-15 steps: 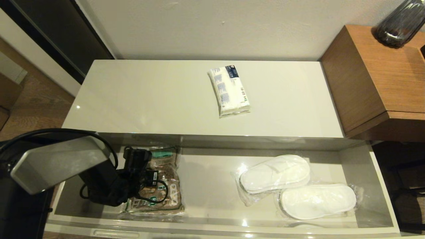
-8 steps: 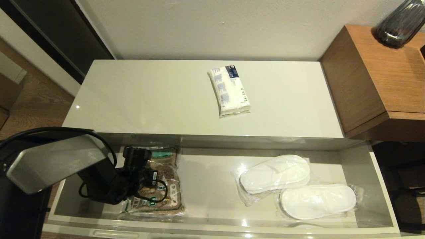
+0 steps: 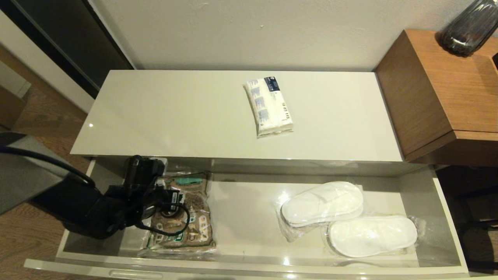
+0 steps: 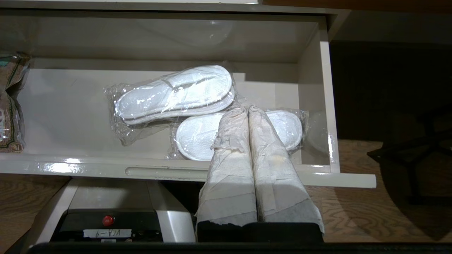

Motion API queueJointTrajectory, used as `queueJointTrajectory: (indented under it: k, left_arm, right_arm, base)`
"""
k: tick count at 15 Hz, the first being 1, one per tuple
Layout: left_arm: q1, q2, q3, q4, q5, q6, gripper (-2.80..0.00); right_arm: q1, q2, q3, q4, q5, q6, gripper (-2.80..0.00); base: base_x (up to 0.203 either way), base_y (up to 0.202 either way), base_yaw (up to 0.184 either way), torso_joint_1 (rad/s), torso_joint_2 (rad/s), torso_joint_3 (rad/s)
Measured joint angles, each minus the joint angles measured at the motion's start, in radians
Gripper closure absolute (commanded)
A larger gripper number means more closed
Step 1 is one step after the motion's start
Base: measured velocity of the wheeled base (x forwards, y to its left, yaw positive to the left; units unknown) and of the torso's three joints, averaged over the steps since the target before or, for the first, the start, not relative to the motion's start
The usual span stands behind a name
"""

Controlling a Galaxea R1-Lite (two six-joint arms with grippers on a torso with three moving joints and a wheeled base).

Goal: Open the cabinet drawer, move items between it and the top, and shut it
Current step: Put the adhesive tape in the drawer, then pick up the tissue on the table

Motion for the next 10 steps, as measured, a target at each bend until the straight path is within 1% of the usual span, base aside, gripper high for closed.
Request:
queueJointTrajectory:
  k: [2,4,6,8,9,10]
  left_arm:
    - [-0.035,-0.105,0.052,0.052,-0.004,-0.004,-2.8]
    - [-0.091,-0.234,0.096,0.142,-0.006,-0.02,-2.8]
    - [-0.15,-0.363,0.112,0.257,-0.007,-0.046,-2.8]
    - [-0.198,-0.491,0.08,0.402,-0.016,-0.059,-2.8]
    - [-0.217,-0.546,0.029,0.485,-0.038,-0.063,-1.26]
    - [-0.23,-0.59,-0.037,0.572,-0.072,-0.068,0.0]
  right_arm:
    - [0.0,0.0,0.0,0.0,0.0,0.0,0.0]
    - [0.0,0.0,0.0,0.0,0.0,0.0,0.0]
    - [0.0,0.0,0.0,0.0,0.0,0.0,0.0]
    - [0.0,0.0,0.0,0.0,0.0,0.0,0.0]
    - [0.0,0.0,0.0,0.0,0.0,0.0,0.0]
    - [0.0,0.0,0.0,0.0,0.0,0.0,0.0]
  base:
    - [0.0,0.0,0.0,0.0,0.0,0.0]
    - [0.0,0.0,0.0,0.0,0.0,0.0]
    - [0.0,0.0,0.0,0.0,0.0,0.0]
    - [0.0,0.0,0.0,0.0,0.0,0.0]
    - [0.0,0.0,0.0,0.0,0.0,0.0]
    - [0.0,0.0,0.0,0.0,0.0,0.0]
